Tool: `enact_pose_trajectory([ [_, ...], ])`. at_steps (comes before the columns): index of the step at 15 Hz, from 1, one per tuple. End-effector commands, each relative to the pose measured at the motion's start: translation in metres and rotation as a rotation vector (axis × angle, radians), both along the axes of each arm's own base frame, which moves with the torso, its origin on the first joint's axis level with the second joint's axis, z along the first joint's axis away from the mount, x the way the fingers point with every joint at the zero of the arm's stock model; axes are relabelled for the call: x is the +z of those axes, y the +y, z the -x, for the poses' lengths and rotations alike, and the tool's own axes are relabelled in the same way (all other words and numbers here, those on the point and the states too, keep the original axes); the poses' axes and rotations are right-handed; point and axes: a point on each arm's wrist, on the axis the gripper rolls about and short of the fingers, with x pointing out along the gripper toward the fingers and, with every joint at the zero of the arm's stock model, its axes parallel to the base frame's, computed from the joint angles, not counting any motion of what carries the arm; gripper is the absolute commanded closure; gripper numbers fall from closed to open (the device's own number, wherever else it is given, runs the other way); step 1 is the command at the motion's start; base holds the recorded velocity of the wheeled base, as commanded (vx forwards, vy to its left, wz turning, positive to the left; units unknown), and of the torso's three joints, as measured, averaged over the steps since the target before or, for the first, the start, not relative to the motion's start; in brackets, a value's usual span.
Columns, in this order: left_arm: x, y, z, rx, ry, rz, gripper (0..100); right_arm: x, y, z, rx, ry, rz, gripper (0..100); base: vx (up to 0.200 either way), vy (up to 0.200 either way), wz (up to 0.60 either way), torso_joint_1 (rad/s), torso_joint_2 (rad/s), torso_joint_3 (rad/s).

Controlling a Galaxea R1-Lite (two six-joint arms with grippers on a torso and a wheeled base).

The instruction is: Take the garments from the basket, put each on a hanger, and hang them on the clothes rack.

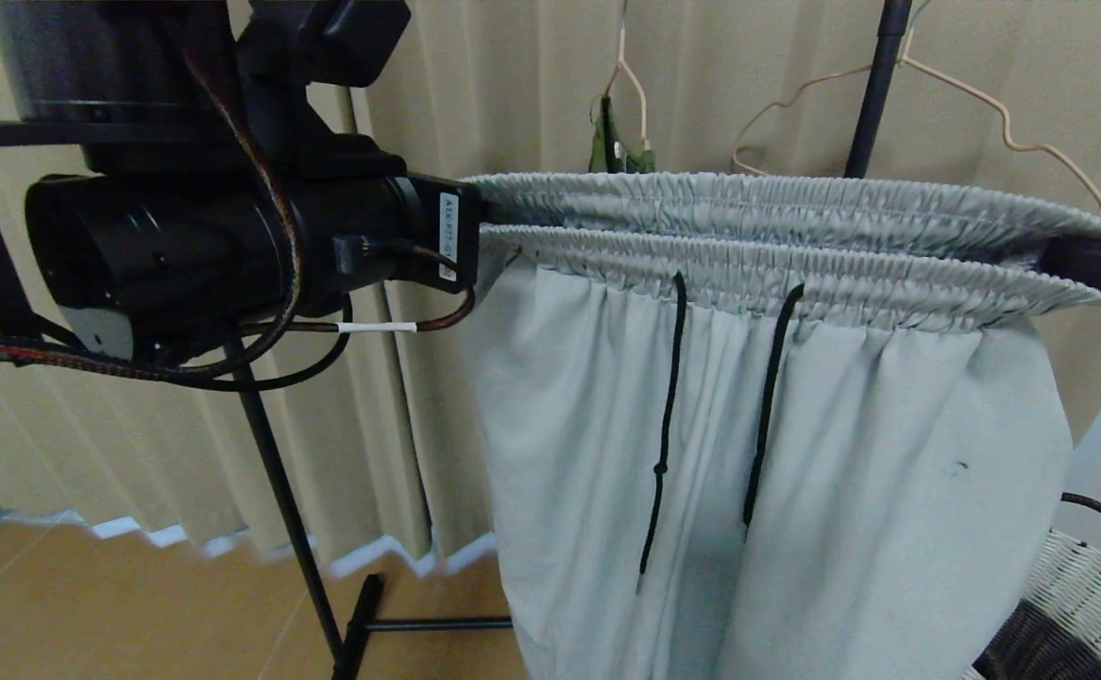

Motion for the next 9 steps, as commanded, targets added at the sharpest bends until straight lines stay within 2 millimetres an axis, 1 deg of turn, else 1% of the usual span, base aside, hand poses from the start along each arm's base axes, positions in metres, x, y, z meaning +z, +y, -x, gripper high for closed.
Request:
enact_pose_trajectory([
  [1,-0.001,0.005,0.006,-0.001,0.002,-0.001,100,-0.003,0.001,-0.007,-0.034,0.020,0.010,100,0.000,0.000,0.00,0.000,0.00,0.000],
  [6,-0.003,0.014,0.018,-0.002,0.006,-0.005,100,-0.012,0.004,-0.026,-0.169,0.042,0.069,100,0.000,0.000,0.00,0.000,0.00,0.000],
  [9,0.000,0.018,0.024,-0.002,-0.001,0.001,100,-0.013,0.007,-0.037,-0.226,0.057,0.081,100,0.000,0.000,0.00,0.000,0.00,0.000],
])
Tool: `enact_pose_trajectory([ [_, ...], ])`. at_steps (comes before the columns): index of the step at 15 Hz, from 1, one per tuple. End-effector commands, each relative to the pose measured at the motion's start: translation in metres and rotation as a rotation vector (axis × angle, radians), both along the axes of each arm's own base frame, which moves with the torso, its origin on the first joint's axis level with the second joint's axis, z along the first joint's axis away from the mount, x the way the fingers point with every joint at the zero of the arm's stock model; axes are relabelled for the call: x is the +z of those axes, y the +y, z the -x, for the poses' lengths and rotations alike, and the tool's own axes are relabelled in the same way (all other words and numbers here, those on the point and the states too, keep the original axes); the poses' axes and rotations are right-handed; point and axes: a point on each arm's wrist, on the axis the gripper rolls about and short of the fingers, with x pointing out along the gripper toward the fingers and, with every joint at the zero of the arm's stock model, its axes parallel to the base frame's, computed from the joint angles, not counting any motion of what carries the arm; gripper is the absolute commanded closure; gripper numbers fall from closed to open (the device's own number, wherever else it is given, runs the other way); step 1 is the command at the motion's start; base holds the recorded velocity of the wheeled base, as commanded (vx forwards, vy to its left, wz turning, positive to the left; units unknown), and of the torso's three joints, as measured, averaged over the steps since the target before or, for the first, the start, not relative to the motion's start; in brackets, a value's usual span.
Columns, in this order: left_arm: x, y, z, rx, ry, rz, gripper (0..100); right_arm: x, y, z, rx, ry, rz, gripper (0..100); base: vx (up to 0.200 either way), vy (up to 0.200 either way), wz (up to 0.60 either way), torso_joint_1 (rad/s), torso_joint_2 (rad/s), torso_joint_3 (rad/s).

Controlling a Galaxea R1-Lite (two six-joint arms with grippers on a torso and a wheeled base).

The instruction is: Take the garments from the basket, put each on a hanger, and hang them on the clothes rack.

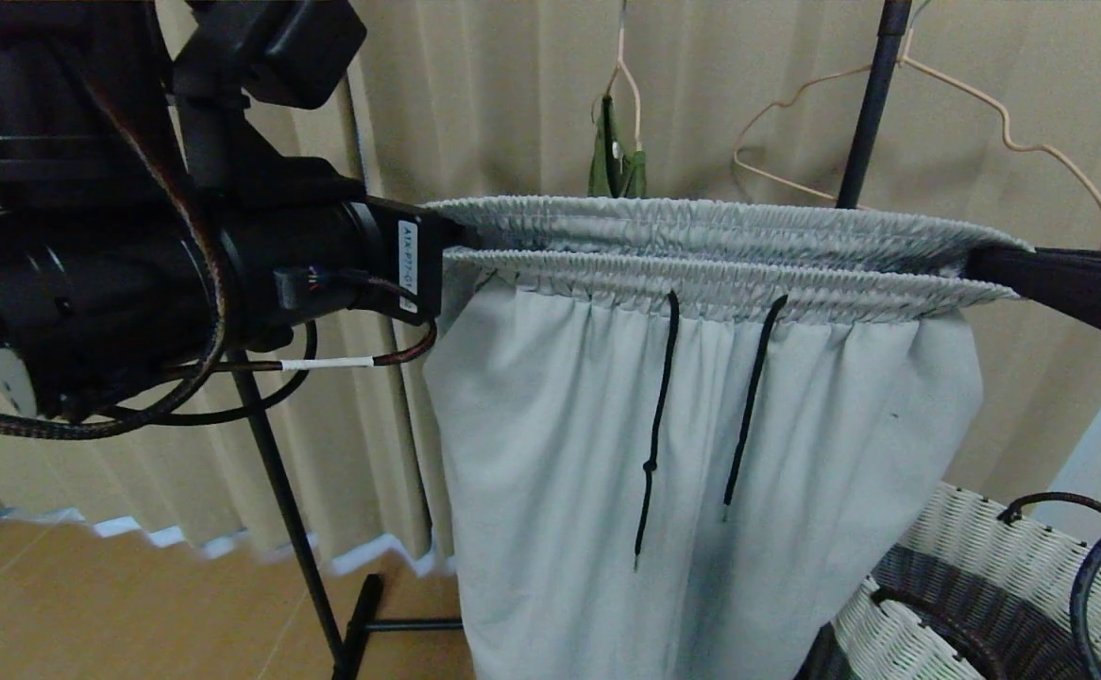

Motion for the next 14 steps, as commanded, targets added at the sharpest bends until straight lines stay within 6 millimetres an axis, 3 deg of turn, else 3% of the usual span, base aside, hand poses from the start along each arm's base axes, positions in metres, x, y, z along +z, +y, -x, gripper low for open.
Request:
enact_pose_trajectory([
  [1,0.005,0.005,0.007,-0.002,-0.013,0.013,100,-0.004,0.006,-0.017,-0.011,0.012,0.004,100,0.000,0.000,0.00,0.000,0.00,0.000],
  [2,0.006,0.006,0.007,-0.002,-0.014,0.014,100,-0.004,0.006,-0.018,-0.011,0.010,0.003,100,0.000,0.000,0.00,0.000,0.00,0.000],
  [6,-0.005,0.019,0.024,-0.010,0.009,-0.006,100,-0.005,0.009,-0.054,-0.054,-0.025,-0.008,100,0.000,0.000,0.00,0.000,0.00,0.000],
  [14,-0.010,0.035,0.047,-0.084,0.002,-0.004,100,0.002,0.020,-0.087,-0.044,-0.063,-0.031,100,0.000,0.000,0.00,0.000,0.00,0.000],
])
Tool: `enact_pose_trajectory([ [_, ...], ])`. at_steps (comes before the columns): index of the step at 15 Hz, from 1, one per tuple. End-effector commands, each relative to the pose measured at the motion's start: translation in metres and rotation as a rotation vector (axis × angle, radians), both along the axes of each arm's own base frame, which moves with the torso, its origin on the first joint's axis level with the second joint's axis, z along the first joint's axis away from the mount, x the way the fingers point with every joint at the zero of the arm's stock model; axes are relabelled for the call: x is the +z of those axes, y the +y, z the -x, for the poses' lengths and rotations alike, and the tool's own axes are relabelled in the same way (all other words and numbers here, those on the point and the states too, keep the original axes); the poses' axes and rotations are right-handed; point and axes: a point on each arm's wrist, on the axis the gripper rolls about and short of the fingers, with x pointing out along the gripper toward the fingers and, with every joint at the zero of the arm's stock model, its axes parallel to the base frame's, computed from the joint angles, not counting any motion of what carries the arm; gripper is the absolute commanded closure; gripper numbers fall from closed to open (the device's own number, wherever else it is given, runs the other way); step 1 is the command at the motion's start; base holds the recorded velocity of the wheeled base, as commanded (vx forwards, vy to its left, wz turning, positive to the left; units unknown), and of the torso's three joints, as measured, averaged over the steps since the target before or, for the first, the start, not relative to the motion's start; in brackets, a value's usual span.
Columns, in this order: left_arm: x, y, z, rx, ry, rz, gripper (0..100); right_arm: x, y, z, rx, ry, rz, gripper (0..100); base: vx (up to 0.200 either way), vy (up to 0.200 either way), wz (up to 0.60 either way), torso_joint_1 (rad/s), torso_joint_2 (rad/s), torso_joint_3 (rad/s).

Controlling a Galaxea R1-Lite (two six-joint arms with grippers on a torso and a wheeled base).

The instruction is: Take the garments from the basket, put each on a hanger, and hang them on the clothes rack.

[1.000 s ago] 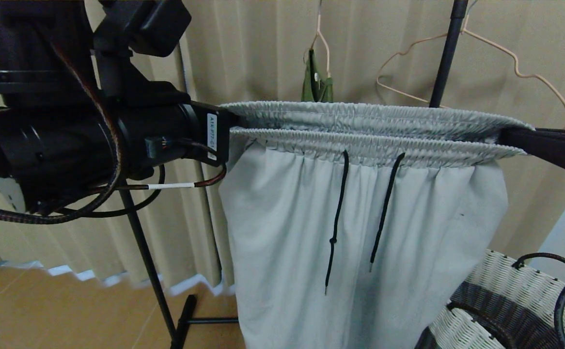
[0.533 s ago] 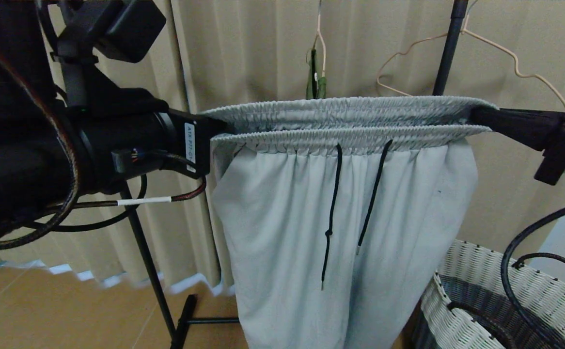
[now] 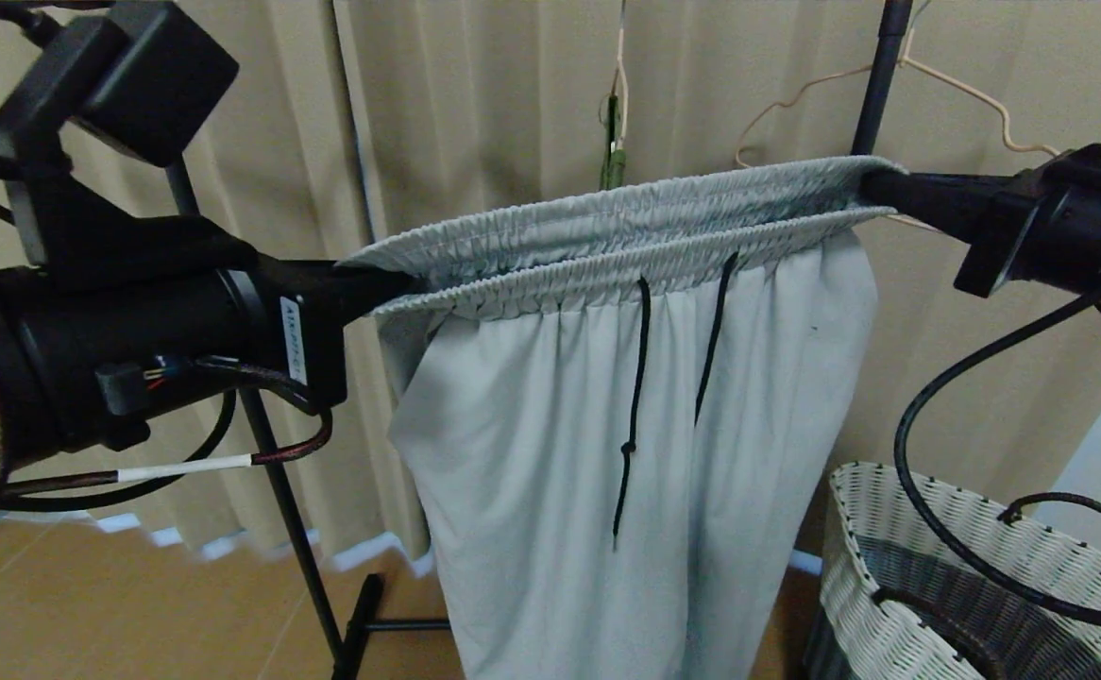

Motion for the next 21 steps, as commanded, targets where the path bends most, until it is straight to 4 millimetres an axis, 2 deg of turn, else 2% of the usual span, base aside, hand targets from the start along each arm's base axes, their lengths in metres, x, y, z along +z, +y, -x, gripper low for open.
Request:
enact_pose_trajectory([
  [1,0.014,0.009,0.017,-0.136,-0.045,0.056,100,-0.005,0.009,-0.022,0.013,-0.040,-0.013,100,0.000,0.000,0.00,0.000,0.00,0.000],
  [5,0.023,0.019,0.042,-0.339,-0.091,0.095,100,-0.002,0.019,-0.030,0.040,-0.070,-0.036,100,0.000,0.000,0.00,0.000,0.00,0.000],
  [12,0.019,0.019,0.041,-0.333,-0.082,0.084,100,0.001,0.021,-0.022,0.049,-0.072,-0.037,100,0.000,0.000,0.00,0.000,0.00,0.000],
  [14,0.017,0.022,0.030,-0.246,-0.074,0.072,100,0.008,0.015,-0.012,0.040,-0.074,-0.038,100,0.000,0.000,0.00,0.000,0.00,0.000],
  [16,0.015,0.020,0.015,-0.125,-0.062,0.051,100,0.017,0.008,0.009,0.040,-0.052,-0.031,100,0.000,0.000,0.00,0.000,0.00,0.000],
  [18,0.014,0.016,0.006,-0.061,-0.053,0.039,100,0.023,0.003,0.023,0.038,-0.053,-0.031,100,0.000,0.000,0.00,0.000,0.00,0.000],
  [21,0.021,0.004,-0.015,0.017,-0.087,0.055,100,0.028,-0.008,0.054,0.040,-0.018,-0.020,100,0.000,0.000,0.00,0.000,0.00,0.000],
])
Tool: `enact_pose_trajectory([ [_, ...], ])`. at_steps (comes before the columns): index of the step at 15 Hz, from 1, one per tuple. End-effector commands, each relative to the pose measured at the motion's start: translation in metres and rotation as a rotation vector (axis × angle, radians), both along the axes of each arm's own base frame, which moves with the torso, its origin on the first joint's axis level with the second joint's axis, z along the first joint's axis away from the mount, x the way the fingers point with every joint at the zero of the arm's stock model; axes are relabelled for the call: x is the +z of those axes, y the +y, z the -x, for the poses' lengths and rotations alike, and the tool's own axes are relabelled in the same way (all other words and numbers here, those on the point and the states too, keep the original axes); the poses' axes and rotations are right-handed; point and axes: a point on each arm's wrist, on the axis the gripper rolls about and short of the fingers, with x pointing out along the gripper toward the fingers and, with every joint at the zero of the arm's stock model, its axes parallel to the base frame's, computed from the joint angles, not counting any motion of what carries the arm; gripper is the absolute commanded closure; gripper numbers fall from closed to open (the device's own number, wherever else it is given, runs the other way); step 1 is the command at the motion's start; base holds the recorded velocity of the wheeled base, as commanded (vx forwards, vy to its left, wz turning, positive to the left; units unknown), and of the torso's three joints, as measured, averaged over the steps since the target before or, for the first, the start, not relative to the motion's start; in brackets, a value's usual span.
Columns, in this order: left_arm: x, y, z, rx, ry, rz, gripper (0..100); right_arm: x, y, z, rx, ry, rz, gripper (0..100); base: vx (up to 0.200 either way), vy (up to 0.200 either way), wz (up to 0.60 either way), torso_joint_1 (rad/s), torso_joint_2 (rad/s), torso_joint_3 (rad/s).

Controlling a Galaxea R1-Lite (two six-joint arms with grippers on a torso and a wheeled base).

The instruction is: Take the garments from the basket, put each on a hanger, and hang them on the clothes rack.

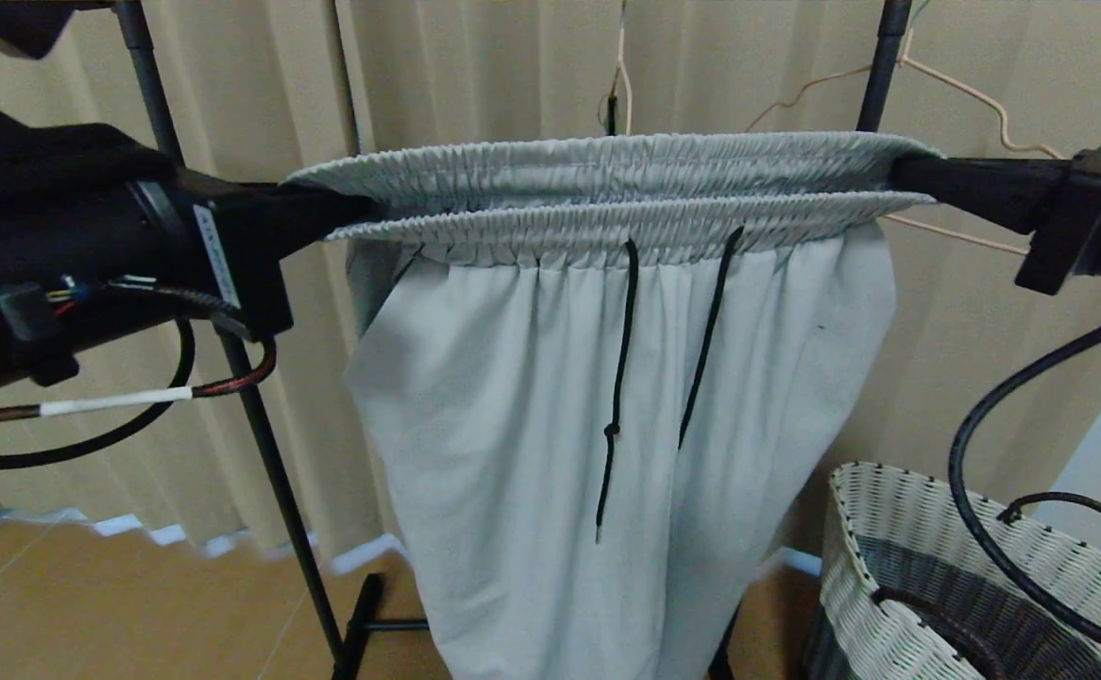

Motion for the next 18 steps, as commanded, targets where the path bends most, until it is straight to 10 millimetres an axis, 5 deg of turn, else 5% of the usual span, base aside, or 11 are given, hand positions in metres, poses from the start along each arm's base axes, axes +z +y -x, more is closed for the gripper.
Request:
enact_pose_trajectory([
  [1,-0.002,-0.012,-0.018,0.021,0.009,-0.007,100,0.012,-0.011,0.032,0.003,-0.034,-0.012,100,0.000,0.000,0.00,0.000,0.00,0.000],
  [5,-0.004,-0.018,-0.028,0.065,0.017,-0.014,100,0.009,-0.017,0.052,0.008,0.002,0.003,100,0.000,0.000,0.00,0.000,0.00,0.000],
  [18,-0.002,-0.012,-0.018,0.062,0.009,-0.012,100,0.004,-0.015,0.042,0.002,0.025,0.011,100,0.000,0.000,0.00,0.000,0.00,0.000],
])
